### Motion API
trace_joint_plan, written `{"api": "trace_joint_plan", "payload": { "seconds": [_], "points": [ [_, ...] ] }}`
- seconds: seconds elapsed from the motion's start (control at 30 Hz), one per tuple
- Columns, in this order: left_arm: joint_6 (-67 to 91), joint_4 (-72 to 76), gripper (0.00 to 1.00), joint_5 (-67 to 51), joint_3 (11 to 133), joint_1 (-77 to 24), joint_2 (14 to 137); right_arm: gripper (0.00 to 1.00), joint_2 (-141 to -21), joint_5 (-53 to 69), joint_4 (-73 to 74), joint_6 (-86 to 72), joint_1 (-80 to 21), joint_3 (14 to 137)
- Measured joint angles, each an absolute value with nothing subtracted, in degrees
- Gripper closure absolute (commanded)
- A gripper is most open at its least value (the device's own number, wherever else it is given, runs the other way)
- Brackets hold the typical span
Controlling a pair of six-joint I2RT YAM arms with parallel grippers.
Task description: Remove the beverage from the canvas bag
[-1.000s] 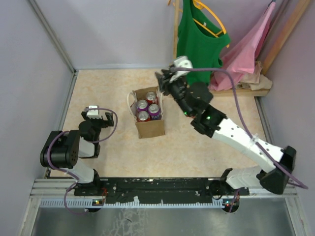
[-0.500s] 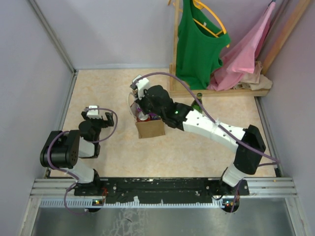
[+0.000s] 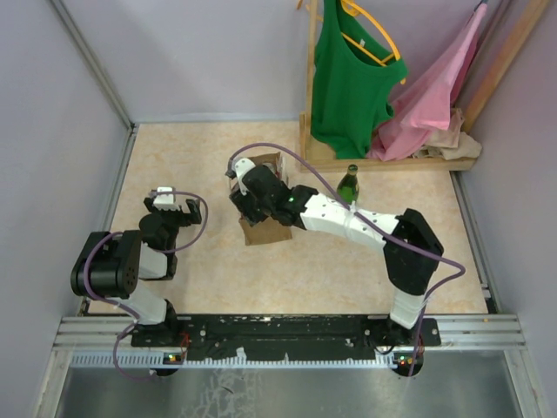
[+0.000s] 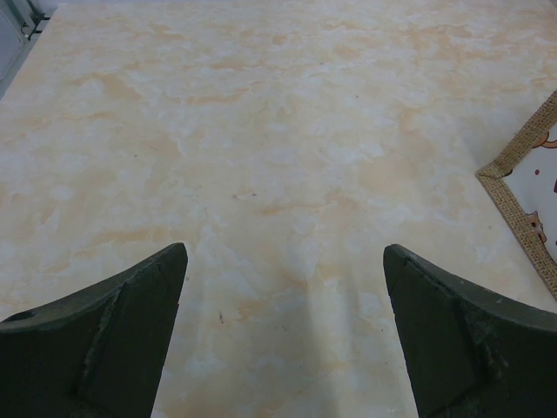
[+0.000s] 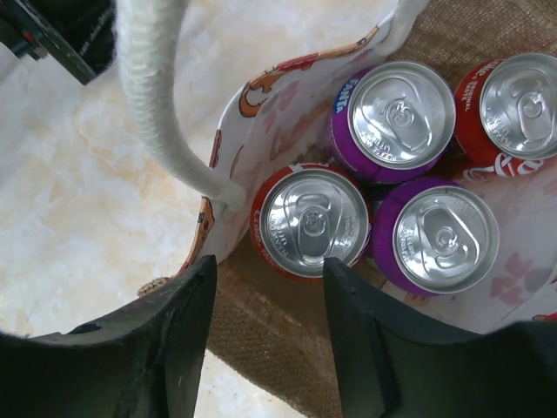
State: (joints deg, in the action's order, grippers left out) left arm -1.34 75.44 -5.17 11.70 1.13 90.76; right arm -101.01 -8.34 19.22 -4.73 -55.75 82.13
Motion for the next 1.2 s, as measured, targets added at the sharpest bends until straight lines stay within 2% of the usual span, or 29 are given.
{"api": "trace_joint_plan", "payload": {
  "seconds": [0.1, 0.27, 0.97, 1.2],
  "points": [
    [-1.3, 75.4, 0.0, -5.2, 11.7, 1.1, 90.8, 0.28, -101.5, -8.0, 20.7, -5.7, -55.7, 82.1],
    [-1.3, 75.4, 0.0, -5.2, 11.7, 1.1, 90.8, 0.16, -101.5, -8.1, 22.3, -7.3, -55.3, 82.3],
    [-1.3, 75.4, 0.0, -5.2, 11.7, 1.1, 90.7, 0.14, -106.0, -8.3, 24.5, -10.3, -55.0, 85.3],
    [-1.3, 75.4, 0.0, -5.2, 11.7, 1.1, 90.8, 0.17, -108.6, -9.8, 22.2, -11.1, -54.3, 85.6]
  ]
}}
